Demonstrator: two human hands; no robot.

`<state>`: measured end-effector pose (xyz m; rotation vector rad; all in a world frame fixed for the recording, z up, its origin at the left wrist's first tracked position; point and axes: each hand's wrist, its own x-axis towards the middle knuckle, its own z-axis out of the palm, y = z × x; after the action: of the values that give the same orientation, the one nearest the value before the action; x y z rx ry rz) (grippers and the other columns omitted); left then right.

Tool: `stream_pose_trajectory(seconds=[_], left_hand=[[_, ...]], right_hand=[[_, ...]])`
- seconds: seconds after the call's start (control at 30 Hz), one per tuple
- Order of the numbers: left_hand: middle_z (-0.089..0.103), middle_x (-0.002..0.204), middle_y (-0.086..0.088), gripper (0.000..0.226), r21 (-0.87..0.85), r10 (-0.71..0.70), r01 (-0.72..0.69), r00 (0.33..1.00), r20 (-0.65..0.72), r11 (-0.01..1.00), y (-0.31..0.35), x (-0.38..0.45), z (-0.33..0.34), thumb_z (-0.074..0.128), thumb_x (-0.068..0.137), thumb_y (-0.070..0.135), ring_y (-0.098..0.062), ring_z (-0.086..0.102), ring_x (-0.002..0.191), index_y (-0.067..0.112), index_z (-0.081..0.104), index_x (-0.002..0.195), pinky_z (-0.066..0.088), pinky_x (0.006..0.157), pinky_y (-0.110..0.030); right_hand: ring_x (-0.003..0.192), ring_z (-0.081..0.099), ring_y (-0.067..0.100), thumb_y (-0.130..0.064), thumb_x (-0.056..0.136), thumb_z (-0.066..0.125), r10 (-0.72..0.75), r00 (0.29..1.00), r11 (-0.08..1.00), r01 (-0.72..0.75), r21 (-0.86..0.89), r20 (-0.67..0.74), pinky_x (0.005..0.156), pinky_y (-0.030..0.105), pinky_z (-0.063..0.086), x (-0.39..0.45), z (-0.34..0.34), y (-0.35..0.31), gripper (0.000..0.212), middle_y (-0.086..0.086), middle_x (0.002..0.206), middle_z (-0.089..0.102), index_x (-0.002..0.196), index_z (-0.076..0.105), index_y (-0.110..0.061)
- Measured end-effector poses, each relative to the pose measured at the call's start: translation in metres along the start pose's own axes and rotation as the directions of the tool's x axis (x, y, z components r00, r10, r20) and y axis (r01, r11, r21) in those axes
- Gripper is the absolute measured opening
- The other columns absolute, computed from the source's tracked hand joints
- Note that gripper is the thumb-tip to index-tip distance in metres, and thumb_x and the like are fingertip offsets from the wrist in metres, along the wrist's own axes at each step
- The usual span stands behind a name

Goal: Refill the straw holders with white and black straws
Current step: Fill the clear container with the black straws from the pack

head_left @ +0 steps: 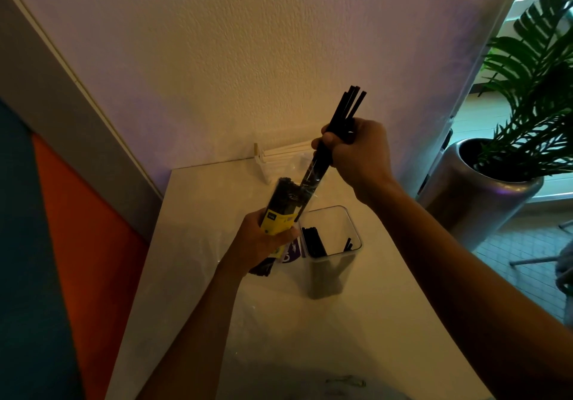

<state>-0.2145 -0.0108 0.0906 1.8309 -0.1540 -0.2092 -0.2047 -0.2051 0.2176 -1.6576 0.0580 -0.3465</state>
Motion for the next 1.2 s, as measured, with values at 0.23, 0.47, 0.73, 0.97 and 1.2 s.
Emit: stream_pose_trajectory(seconds=[0.23,0.47,0.73,0.97,1.2], left_hand=[[0.072,0.09,0.007,0.028,0.032,-0.025,0.026,0.999,-0.025,0.999,-0.016,0.002,-0.001,0.081,0.075,0.019,-0.008,0.07,0.082,0.026,0.065,0.097,0.054,0.069,-0.021],[0.073,0.089,0.007,0.028,0.049,-0.067,0.069,0.997,-0.039,0.996,-0.028,0.002,-0.001,0.081,0.076,0.021,-0.007,0.069,0.082,0.029,0.067,0.099,0.056,0.072,-0.026],[0.074,0.092,0.0,0.029,0.099,-0.134,0.145,0.985,-0.107,0.985,-0.048,0.002,-0.007,0.084,0.073,0.019,-0.017,0.071,0.084,0.023,0.07,0.098,0.059,0.076,-0.04],[0.07,0.086,0.0,0.031,0.037,-0.181,0.195,0.955,-0.235,0.98,-0.051,0.001,-0.009,0.083,0.074,0.017,-0.014,0.067,0.076,0.014,0.069,0.102,0.054,0.064,-0.027],[0.07,0.082,0.002,0.026,0.009,-0.155,0.164,0.952,-0.263,0.987,-0.039,0.006,-0.009,0.082,0.075,0.018,-0.011,0.067,0.073,0.016,0.067,0.097,0.05,0.061,-0.022]], right_hand=[[0.089,0.071,0.008,-0.008,0.089,0.069,-0.13,0.991,0.971,0.131,-0.2,0.02,0.08,0.024,0.059,0.007,-0.001,-0.003,0.014,0.002,0.097,0.073,0.103,0.069,-0.01],[0.097,0.069,0.009,-0.017,0.092,0.068,-0.252,0.968,0.918,0.235,-0.32,-0.01,0.073,0.004,0.05,0.006,0.002,-0.013,0.025,0.004,0.11,0.073,0.115,0.068,-0.007],[0.099,0.068,0.009,-0.019,0.092,0.067,-0.362,0.928,0.854,0.291,-0.431,-0.091,0.067,0.001,0.045,0.006,-0.01,-0.043,0.025,0.002,0.114,0.072,0.116,0.068,-0.01],[0.101,0.067,0.021,-0.022,0.093,0.066,-0.196,0.98,0.807,0.169,-0.566,0.013,0.08,0.03,0.057,0.008,-0.016,-0.002,0.026,0.009,0.116,0.069,0.116,0.066,-0.011],[0.089,0.068,0.024,-0.02,0.092,0.067,0.072,0.996,0.782,-0.024,-0.623,0.052,0.078,0.046,0.06,-0.01,-0.007,0.062,0.024,0.011,0.112,0.068,0.115,0.065,-0.011]])
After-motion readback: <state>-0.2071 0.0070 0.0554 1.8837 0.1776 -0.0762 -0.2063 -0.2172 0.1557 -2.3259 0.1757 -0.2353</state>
